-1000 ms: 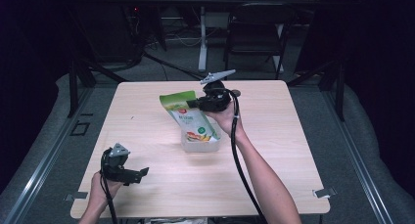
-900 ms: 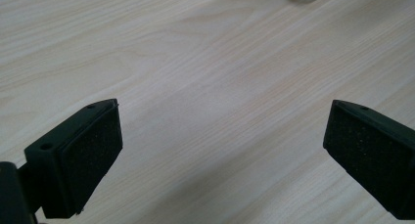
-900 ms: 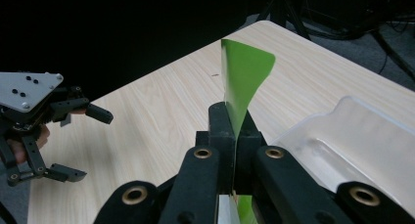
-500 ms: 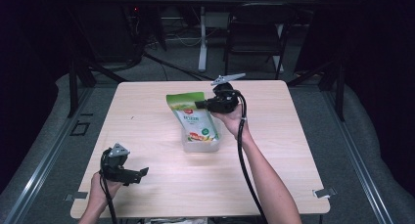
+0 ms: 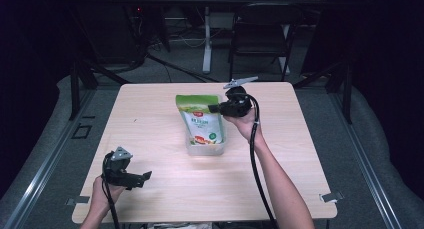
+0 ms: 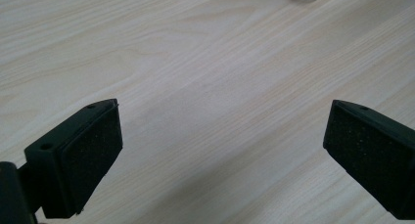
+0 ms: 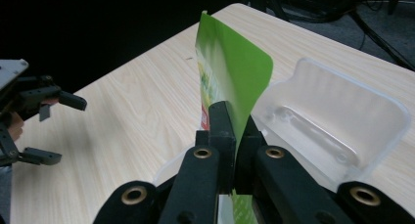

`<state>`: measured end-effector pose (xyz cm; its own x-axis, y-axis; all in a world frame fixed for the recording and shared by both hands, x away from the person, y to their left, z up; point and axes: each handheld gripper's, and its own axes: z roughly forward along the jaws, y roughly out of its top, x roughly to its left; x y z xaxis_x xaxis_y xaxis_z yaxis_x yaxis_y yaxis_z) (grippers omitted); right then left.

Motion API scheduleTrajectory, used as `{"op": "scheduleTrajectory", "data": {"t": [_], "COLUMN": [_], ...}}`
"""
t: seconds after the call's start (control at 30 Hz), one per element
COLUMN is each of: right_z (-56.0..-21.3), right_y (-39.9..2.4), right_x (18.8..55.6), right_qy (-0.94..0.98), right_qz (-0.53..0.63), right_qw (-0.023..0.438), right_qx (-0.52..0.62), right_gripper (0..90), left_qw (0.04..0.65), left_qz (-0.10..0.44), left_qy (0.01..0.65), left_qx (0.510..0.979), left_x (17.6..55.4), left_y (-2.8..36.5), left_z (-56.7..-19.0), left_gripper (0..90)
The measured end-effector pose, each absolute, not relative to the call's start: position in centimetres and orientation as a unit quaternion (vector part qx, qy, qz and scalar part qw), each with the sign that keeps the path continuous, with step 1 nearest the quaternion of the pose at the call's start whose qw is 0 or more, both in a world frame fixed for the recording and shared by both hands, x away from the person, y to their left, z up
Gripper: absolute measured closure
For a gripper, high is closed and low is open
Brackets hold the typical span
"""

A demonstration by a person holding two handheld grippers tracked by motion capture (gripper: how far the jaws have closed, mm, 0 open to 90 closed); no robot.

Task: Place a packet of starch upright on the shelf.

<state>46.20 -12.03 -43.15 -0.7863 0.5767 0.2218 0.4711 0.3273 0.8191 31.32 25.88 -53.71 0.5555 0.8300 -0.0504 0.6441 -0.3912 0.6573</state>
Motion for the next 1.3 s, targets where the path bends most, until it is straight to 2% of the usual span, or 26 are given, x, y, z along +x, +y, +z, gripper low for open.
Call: {"op": "scheduleTrajectory", "data": {"t": [0.77,1.13,1.2,1.3], "right_z": [-44.4,-44.5,-44.4,-44.1], "right_y": [-13.6,-13.8,-13.8,-13.8], "right_x": [46.6,46.7,46.6,46.4], "right_qy": [0.816,0.808,0.809,0.809], "right_qz": [0.447,0.465,0.464,0.461], "right_qw": [0.099,0.092,0.092,0.089], "right_qx": [0.354,0.352,0.35,0.354], "right_gripper": [90.0,89.4,87.5,77.3], "left_qw": [0.321,0.318,0.323,0.323], "left_qz": [0.146,0.145,0.151,0.149], "left_qy": [0.45,0.453,0.453,0.449], "left_qx": [0.82,0.82,0.817,0.82], "left_x": [31.3,31.1,31.0,30.9], "left_y": [25.9,26.0,26.0,25.9], "left_z": [-53.7,-53.8,-53.7,-53.6], "left_gripper": [1.2,1.2,1.2,1.2]}}
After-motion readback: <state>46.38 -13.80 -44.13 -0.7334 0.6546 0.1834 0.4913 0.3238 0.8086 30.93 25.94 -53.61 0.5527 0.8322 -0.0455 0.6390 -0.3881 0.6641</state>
